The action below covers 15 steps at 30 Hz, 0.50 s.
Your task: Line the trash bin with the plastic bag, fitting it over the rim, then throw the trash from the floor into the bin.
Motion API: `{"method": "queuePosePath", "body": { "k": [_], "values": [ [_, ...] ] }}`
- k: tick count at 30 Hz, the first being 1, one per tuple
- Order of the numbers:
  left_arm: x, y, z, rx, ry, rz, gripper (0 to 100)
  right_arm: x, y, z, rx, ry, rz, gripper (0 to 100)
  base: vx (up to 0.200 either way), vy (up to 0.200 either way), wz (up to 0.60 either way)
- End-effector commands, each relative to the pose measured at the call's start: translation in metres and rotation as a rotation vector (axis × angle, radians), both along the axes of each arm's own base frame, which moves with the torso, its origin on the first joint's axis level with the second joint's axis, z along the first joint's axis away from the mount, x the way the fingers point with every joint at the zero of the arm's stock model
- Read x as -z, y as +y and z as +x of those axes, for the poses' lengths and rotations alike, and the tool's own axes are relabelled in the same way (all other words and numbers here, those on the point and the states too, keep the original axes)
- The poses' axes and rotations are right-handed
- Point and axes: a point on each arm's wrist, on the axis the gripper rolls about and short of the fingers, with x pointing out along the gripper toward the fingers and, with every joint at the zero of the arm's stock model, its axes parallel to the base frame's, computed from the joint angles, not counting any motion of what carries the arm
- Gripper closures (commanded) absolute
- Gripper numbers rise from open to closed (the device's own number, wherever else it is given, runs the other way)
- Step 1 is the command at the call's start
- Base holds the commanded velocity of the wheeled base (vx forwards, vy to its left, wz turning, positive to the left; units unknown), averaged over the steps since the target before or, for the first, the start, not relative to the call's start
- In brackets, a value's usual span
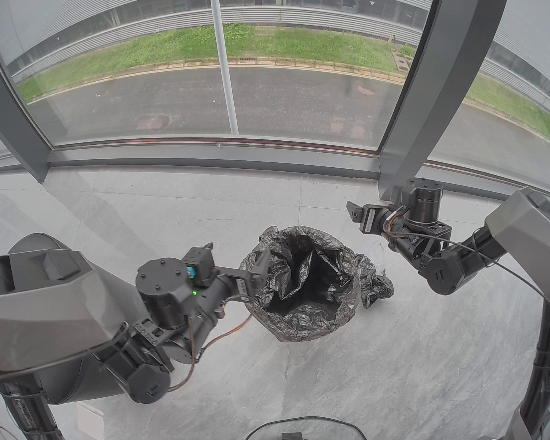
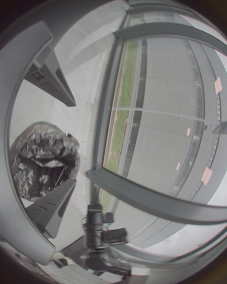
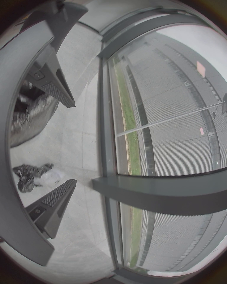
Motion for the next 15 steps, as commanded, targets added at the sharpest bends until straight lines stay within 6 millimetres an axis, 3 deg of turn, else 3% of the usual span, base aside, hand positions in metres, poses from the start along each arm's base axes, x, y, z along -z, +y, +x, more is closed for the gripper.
{"method": "queuePosePath", "body": {
  "k": [1, 4, 10, 15],
  "values": [
    [-0.001, 0.049, 0.006, -0.108, 0.033, -0.086, 0, 0.066, -0.011, 0.028, 0.134, 0.121, -0.085, 0, 0.0, 0.0, 0.0],
    [0.001, 0.067, 0.017, -0.086, 0.039, -0.107, 0, 0.076, -0.024, 0.045, 0.171, 0.154, -0.185, 0, 0.0, 0.0, 0.0],
    [-0.01, 0.097, 0.025, -0.078, 0.007, -0.115, 0, 0.09, -0.025, 0.072, 0.2, 0.238, -0.232, 0, 0.0, 0.0, 0.0],
    [-0.013, 0.105, 0.025, -0.081, 0.0, -0.116, 0, 0.1, -0.028, 0.099, 0.251, 0.266, -0.253, 0, 0.0, 0.0, 0.0]
  ]
}}
